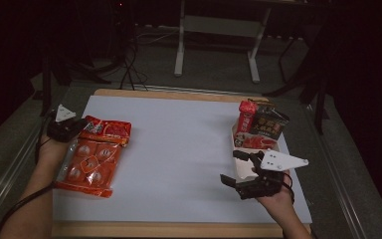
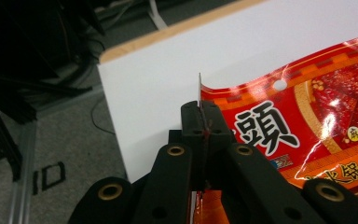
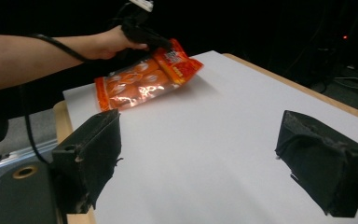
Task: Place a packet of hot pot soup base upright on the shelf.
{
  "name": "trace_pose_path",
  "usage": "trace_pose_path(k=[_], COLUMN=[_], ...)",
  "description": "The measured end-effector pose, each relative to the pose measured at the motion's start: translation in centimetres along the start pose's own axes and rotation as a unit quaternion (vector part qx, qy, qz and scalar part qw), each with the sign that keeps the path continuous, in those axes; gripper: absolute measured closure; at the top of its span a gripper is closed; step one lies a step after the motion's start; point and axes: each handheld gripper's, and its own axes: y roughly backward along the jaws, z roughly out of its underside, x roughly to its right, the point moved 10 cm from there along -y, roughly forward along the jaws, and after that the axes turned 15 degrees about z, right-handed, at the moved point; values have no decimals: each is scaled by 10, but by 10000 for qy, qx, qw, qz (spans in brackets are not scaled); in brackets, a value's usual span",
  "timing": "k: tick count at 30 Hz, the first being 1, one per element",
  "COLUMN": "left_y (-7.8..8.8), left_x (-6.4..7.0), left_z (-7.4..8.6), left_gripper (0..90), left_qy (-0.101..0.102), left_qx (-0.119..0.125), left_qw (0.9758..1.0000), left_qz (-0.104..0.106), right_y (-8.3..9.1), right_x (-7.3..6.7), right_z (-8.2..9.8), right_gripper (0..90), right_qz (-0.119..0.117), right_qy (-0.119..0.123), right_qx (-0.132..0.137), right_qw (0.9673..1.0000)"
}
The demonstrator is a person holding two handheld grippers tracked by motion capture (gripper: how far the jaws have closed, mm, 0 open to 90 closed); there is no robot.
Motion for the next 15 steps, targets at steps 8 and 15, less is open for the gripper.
trace_pose_path(k=[8, 15], left_y=[32, 60], left_x=[12, 25], left_z=[-16, -28], left_gripper=[900, 900], left_qy=[-135, -162], left_qx=[424, 990], left_qw=[9990, 9949], left_qz=[5, 109], right_y=[-4, -2], right_x=[-1, -5], right_z=[-4, -15], right_gripper=[113, 133], right_qz=[27, 30], right_qy=[-76, -96], right_qx=[9, 272], right_qw=[10000, 9996])
